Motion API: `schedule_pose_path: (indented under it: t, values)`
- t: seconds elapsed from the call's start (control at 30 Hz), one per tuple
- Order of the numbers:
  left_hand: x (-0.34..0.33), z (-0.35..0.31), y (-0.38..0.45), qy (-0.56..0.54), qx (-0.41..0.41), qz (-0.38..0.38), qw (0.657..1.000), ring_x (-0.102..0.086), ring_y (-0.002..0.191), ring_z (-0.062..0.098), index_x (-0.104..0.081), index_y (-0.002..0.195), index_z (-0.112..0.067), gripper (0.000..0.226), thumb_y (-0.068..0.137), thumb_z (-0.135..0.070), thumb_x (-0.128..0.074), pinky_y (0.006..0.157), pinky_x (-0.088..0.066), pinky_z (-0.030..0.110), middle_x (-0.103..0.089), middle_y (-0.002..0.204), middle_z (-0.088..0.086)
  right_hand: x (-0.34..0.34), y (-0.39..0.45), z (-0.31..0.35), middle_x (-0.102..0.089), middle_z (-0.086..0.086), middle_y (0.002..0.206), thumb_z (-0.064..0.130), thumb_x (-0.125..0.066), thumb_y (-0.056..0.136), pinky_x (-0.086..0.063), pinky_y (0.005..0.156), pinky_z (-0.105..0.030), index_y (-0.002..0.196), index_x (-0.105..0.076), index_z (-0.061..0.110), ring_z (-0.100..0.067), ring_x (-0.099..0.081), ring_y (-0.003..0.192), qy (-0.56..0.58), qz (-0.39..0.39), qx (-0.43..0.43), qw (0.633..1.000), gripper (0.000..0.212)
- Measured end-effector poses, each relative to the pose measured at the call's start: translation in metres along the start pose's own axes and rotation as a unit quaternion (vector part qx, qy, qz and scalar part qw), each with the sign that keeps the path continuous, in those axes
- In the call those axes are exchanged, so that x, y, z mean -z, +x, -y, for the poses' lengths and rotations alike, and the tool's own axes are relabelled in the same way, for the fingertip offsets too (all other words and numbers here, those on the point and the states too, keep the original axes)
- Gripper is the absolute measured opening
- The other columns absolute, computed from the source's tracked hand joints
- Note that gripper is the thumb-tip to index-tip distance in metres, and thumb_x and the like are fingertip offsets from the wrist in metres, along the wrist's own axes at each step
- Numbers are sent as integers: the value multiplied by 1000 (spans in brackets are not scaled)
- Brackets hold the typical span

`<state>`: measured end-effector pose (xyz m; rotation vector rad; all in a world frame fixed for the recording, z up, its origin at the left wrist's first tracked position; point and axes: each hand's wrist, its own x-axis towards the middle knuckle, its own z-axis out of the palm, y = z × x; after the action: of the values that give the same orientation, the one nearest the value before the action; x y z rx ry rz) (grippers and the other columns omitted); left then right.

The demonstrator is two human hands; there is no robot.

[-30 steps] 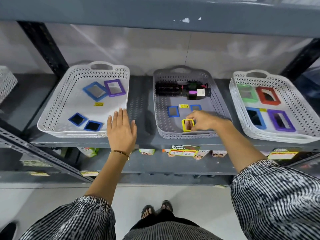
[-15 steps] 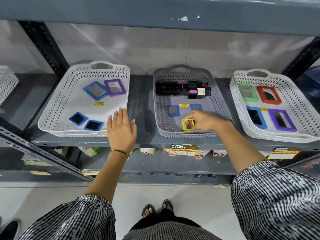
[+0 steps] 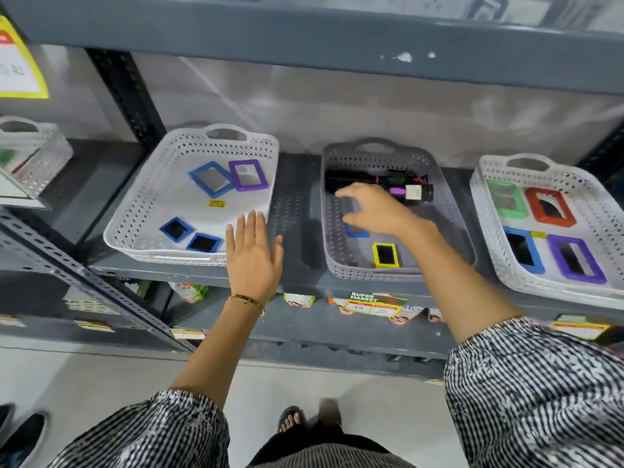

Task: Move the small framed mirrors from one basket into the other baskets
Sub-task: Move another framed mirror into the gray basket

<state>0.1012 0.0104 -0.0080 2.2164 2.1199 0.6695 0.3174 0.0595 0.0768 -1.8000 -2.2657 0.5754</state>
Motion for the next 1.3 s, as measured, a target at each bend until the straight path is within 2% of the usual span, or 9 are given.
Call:
schedule_pose_path:
  t: [0.2,0.43,0.63,0.73,0.87,0.97,1.07,1.13,1.3]
  values:
    - [29,42,-10,-14,85,-97,992,-27,139,39,-36,137,3,64,93,-42,-26,115,-16,50,-40,144,22,-40,56,96,-53,-11,140,14,-63,86,-37,107,-31,134,-51,8,-25,-49,127,59,3,125,990,50]
    - [37,94,-19,7,157,-59,986,-16,142,38,-24,142,2,75,92,-54,-17,117,-11,46,-25,152,22,-97,104,161,-49,-13,143,17,-72,80,-33,112,-33,135,-49,7,-26,-43,134,-15,148,169,974,61]
    - [32,96,-20,-19,162,-57,985,-14,143,36,-20,144,-1,69,94,-49,-26,117,-9,43,-21,153,22,-119,112,170,-64,-17,121,9,-53,89,-47,98,-41,120,-60,9,-33,-59,111,-88,242,255,932,32]
    - [28,99,-23,-21,163,-55,985,-14,143,34,-21,144,-4,63,96,-41,-38,118,-12,46,-21,153,20,-126,118,168,-65,-13,113,8,-61,83,-49,89,-33,113,-62,12,-30,-61,105,-119,223,282,926,30]
    - [27,100,-24,-13,166,-54,985,-16,143,33,-24,144,-6,70,93,-54,-18,116,-9,43,-24,153,19,-125,124,166,-62,-12,101,14,-72,72,-45,73,-32,94,-64,11,-29,-60,93,-145,197,292,924,24]
    - [24,100,-24,-15,166,-60,984,-16,143,33,-25,144,-7,71,93,-55,-14,116,-10,44,-25,153,19,-124,125,161,-63,-13,104,11,-74,70,-52,83,-38,98,-66,6,-29,-61,94,-130,210,282,927,29]
    - [22,100,-22,-10,176,-67,982,-14,144,31,-24,144,-8,67,93,-51,-22,117,-9,44,-24,154,17,-120,122,158,-66,-12,95,9,-74,71,-54,82,-45,86,-70,11,-28,-63,87,-99,217,275,931,15]
    - [24,97,-20,2,179,-71,981,-12,144,31,-22,145,-7,68,93,-51,-21,117,-7,44,-22,154,17,-111,121,154,-68,-10,94,7,-73,71,-54,83,-43,84,-71,12,-26,-64,89,-66,200,264,941,13]
    - [30,70,-7,-11,118,-79,990,-12,144,31,-22,144,-4,70,94,-53,-15,117,-3,39,-23,154,18,-68,109,127,-64,-6,115,10,-75,72,-48,92,-29,106,-68,10,-20,-60,106,35,100,222,969,35]
